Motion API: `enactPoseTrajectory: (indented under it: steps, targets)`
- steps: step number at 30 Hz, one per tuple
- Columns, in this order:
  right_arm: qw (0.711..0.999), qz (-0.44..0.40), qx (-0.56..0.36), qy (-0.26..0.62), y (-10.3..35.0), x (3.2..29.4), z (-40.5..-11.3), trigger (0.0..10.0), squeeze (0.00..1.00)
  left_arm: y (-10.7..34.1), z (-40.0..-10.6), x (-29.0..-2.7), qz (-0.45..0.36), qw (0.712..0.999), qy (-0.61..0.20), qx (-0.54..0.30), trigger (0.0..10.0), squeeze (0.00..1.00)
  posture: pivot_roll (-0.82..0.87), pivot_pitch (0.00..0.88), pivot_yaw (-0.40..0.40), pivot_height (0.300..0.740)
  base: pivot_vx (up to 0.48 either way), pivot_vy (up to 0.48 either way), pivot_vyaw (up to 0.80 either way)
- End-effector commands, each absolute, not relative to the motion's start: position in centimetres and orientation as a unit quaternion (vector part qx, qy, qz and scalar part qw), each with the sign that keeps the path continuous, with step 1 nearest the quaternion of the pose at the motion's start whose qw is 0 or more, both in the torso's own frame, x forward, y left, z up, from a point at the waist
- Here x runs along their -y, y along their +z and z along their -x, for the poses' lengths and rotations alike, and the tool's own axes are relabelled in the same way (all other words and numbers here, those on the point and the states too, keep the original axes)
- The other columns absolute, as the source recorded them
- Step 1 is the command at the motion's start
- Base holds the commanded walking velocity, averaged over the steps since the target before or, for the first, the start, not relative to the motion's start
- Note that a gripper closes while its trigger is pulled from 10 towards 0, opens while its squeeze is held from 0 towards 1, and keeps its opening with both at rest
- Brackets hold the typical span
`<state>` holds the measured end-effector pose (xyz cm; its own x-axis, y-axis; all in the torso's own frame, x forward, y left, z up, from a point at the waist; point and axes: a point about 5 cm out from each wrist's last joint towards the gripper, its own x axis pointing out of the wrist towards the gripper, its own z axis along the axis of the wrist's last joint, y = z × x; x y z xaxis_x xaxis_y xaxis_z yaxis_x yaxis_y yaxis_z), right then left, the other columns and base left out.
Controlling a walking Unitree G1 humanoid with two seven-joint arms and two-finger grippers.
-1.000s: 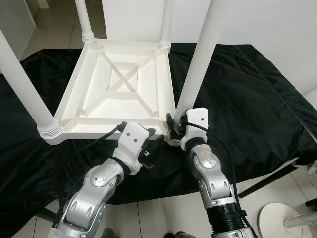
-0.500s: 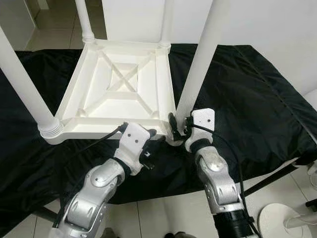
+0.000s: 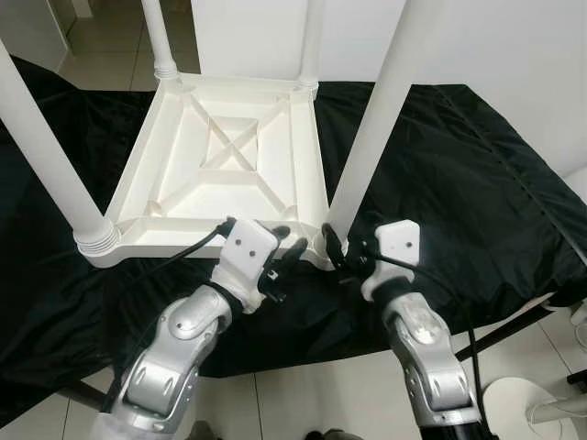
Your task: Building children table
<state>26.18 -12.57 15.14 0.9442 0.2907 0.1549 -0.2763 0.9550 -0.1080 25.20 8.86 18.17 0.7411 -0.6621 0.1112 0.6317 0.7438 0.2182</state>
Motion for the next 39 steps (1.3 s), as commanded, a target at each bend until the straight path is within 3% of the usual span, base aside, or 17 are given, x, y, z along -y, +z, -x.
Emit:
enactPoseTrajectory:
  steps: [1,13,20,25,30,39]
  targets:
    - [0.984,0.034,0.080,0.154,14.9,12.9,-26.0,10.0,0.00,18.3,-24.9,-8.9,-0.081,0.920,-0.373,0.094,10.0,0.00,-0.03,0.098,-0.039,0.740,0.000,0.000,0.00]
    - [0.969,0.029,0.067,0.234,14.4,13.4,-24.6,10.0,0.00,18.8,-25.0,-10.3,-0.106,0.918,-0.369,0.100,10.0,0.00,-0.04,0.113,-0.027,0.740,0.000,0.000,0.00]
    - [0.938,0.043,0.055,0.338,14.7,13.9,-24.7,10.0,0.00,18.7,-23.5,-10.9,-0.099,0.896,-0.425,0.083,10.0,0.00,-0.04,0.125,-0.020,0.740,0.000,0.000,0.00]
    - [0.905,0.037,0.038,0.422,15.0,13.4,-24.8,10.0,0.00,18.7,-23.7,-12.5,-0.119,0.907,-0.396,0.080,10.0,0.00,-0.03,0.130,-0.021,0.740,0.000,0.000,0.00]
    - [0.900,0.025,0.034,0.434,15.1,13.1,-25.3,10.0,0.00,18.9,-23.8,-12.9,-0.128,0.910,-0.385,0.085,10.0,0.00,-0.02,0.131,-0.024,0.740,0.000,0.000,0.00]
    - [0.876,-0.011,0.040,0.481,14.9,10.1,-27.6,10.0,0.00,19.4,-23.0,-17.5,-0.175,0.916,-0.358,0.044,10.0,0.00,0.02,0.132,-0.030,0.740,0.000,0.000,0.00]
